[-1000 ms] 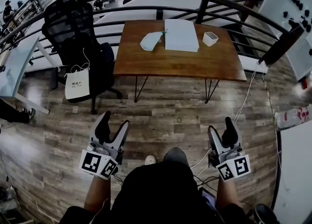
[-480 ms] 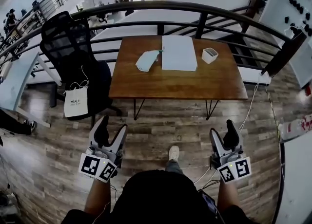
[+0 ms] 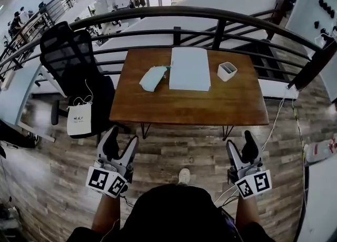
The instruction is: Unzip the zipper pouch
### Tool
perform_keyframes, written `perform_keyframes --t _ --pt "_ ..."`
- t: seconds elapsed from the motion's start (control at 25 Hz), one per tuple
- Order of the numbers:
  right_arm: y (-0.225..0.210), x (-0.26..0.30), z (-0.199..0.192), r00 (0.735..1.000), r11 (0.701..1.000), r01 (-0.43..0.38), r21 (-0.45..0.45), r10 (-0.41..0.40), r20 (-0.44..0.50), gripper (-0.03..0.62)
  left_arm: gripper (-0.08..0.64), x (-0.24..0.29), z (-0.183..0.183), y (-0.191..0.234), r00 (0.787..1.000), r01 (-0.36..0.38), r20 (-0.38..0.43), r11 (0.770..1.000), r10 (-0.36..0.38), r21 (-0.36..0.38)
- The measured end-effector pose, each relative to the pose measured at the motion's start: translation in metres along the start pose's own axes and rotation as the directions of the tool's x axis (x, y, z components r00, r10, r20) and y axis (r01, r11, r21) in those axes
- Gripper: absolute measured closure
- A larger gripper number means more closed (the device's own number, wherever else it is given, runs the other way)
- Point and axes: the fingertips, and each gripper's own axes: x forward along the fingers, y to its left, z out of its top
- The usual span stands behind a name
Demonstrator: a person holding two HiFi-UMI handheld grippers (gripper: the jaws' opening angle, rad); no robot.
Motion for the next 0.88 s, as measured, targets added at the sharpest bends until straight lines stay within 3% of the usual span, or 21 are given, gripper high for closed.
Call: perform_keyframes --t 0.48,0.88 --pt "-0.081 0.031 0.005 0.999 0.999 -0.044 0.032 0.045 -0.017 0.308 0.261 0.069 -0.005 -0.025 0.998 -0.062 -0.009 0.998 0.062 0.005" --pt "-0.078 0.084 -0.015 0.994 0.994 -0.095 0.050 0.097 -0.046 0.313 0.261 0.090 -0.017 0.006 0.994 -0.102 -0.033 0.995 0.102 -0.002"
